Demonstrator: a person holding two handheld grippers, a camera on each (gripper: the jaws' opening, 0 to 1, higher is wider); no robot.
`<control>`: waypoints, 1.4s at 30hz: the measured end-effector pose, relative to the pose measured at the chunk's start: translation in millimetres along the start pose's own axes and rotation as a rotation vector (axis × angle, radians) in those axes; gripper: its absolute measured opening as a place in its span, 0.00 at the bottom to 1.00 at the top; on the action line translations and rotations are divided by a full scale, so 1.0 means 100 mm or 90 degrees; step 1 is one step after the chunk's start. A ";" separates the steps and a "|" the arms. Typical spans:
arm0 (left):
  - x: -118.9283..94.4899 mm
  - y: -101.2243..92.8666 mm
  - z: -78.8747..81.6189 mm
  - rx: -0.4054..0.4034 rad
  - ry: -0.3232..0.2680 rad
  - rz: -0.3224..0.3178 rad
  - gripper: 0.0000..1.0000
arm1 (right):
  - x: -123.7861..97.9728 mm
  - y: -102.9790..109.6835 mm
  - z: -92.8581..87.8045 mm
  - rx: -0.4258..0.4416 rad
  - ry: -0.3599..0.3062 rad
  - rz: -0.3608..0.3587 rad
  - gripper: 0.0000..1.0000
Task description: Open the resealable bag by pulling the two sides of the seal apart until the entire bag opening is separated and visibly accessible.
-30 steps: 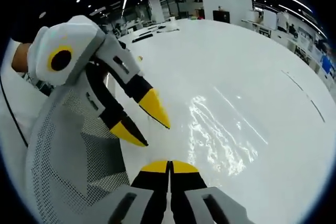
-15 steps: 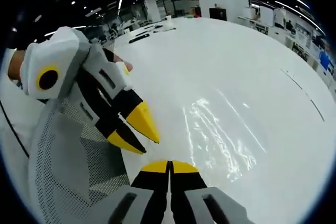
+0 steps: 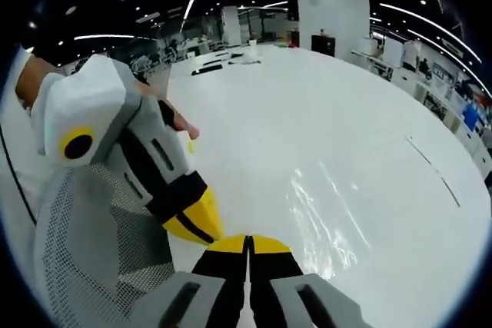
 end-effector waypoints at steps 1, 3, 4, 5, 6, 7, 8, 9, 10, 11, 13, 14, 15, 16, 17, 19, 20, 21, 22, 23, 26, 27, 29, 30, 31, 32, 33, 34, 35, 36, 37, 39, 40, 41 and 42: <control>0.00 0.01 -0.01 -0.006 0.002 0.003 0.01 | -0.01 -0.02 0.02 -0.002 -0.004 -0.005 0.00; -0.01 0.03 -0.02 -0.011 0.003 0.007 0.00 | -0.02 -0.03 0.05 -0.004 -0.011 -0.010 0.00; -0.02 0.03 -0.03 -0.013 0.004 0.008 0.00 | -0.03 -0.04 0.06 -0.009 -0.014 -0.014 0.00; -0.02 0.04 -0.03 -0.015 0.007 0.011 0.00 | -0.03 -0.05 0.08 -0.015 -0.017 -0.017 0.00; -0.02 0.05 -0.04 -0.015 0.008 0.013 0.00 | -0.03 -0.05 0.09 -0.018 -0.018 -0.018 0.00; -0.02 0.05 -0.04 -0.016 0.008 0.014 0.00 | -0.04 -0.07 0.10 -0.022 -0.021 -0.022 0.00; -0.03 0.05 -0.04 -0.021 0.009 0.014 0.00 | -0.04 -0.07 0.12 -0.023 -0.023 -0.024 0.00; -0.03 0.05 -0.04 -0.022 0.011 0.014 0.00 | -0.04 -0.08 0.13 -0.024 -0.024 -0.026 0.00; -0.03 0.05 -0.05 -0.021 0.011 0.013 0.00 | -0.05 -0.10 0.15 -0.029 -0.026 -0.033 0.00; -0.03 0.05 -0.04 -0.021 0.011 0.011 0.00 | -0.05 -0.11 0.16 -0.026 -0.026 -0.034 0.00; -0.04 0.03 -0.03 -0.027 0.010 0.009 0.00 | -0.06 -0.14 0.18 -0.042 -0.026 -0.046 0.00; -0.04 0.03 -0.03 -0.029 0.010 0.009 0.00 | -0.06 -0.15 0.19 -0.044 -0.024 -0.051 0.00; -0.05 0.04 -0.03 -0.032 0.009 0.011 0.00 | -0.06 -0.16 0.20 -0.044 -0.024 -0.053 0.00; -0.05 0.03 -0.03 -0.042 0.009 0.012 0.00 | -0.06 -0.19 0.21 -0.046 -0.026 -0.060 0.00; -0.05 0.04 -0.03 -0.046 0.009 0.012 0.00 | -0.07 -0.21 0.22 -0.047 -0.025 -0.065 0.00; -0.06 0.05 -0.02 -0.051 0.003 0.017 0.00 | -0.08 -0.24 0.24 -0.048 -0.026 -0.079 0.00; -0.06 0.05 0.00 -0.061 -0.003 0.019 0.00 | -0.08 -0.25 0.25 -0.049 -0.024 -0.084 0.00; -0.06 0.06 0.01 -0.067 -0.007 0.021 0.00 | -0.09 -0.27 0.26 -0.055 -0.022 -0.090 0.00; -0.06 0.06 0.02 -0.070 -0.007 0.022 0.00 | -0.09 -0.28 0.27 -0.056 -0.023 -0.092 0.00; -0.05 0.06 0.02 -0.075 -0.006 0.023 0.00 | -0.10 -0.29 0.28 -0.057 -0.024 -0.099 0.00; -0.04 0.06 0.03 -0.086 -0.009 0.022 0.00 | -0.12 -0.37 0.31 -0.060 -0.023 -0.118 0.00; -0.03 0.07 0.04 -0.086 -0.008 0.022 0.00 | -0.13 -0.38 0.31 -0.055 -0.024 -0.118 0.00; -0.02 0.08 0.05 -0.085 -0.010 0.022 0.00 | -0.14 -0.38 0.32 -0.052 -0.026 -0.121 0.00; -0.02 0.09 0.05 -0.089 -0.009 0.022 0.00 | -0.15 -0.41 0.31 -0.060 -0.022 -0.131 0.00; -0.01 0.09 0.05 -0.097 -0.008 0.022 0.00 | -0.15 -0.41 0.31 -0.060 -0.021 -0.133 0.00; -0.01 0.10 0.03 -0.113 -0.002 0.025 0.00 | -0.16 -0.43 0.31 -0.058 -0.023 -0.138 0.00; 0.00 0.09 0.02 -0.124 0.001 0.023 0.00 | -0.17 -0.45 0.32 -0.059 -0.025 -0.144 0.00; 0.00 0.09 0.03 -0.127 -0.003 0.023 0.00 | -0.19 -0.47 0.34 -0.059 -0.027 -0.149 0.00; 0.01 0.08 0.03 -0.128 -0.004 0.022 0.00 | -0.20 -0.47 0.35 -0.060 -0.028 -0.150 0.00; 0.01 0.07 0.03 -0.136 -0.004 0.021 0.00 | -0.21 -0.48 0.37 -0.064 -0.029 -0.156 0.00; 0.02 0.07 0.04 -0.136 -0.005 0.020 0.00 | -0.22 -0.50 0.37 -0.071 -0.027 -0.160 0.00; 0.03 0.07 0.05 -0.129 -0.005 0.023 0.00 | -0.23 -0.52 0.40 -0.078 -0.027 -0.164 0.00; 0.03 0.08 0.06 -0.132 -0.006 0.025 0.00 | -0.24 -0.53 0.41 -0.083 -0.027 -0.169 0.00; 0.03 0.09 0.07 -0.138 -0.009 0.027 0.00 | -0.24 -0.54 0.42 -0.083 -0.027 -0.171 0.00; 0.03 0.10 0.08 -0.139 -0.010 0.029 0.00 | -0.25 -0.55 0.43 -0.082 -0.028 -0.171 0.00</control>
Point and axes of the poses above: the point that each gripper's makers call its tool centre point, and the gripper's own axes: x roughly forward along the fingers, y roughly to its left, z roughly out of its top, the point moved 1 cm from there along -x, roughly backward along the fingers, and after that the axes turned 11 degrees about -y, right-handed, at the moved point
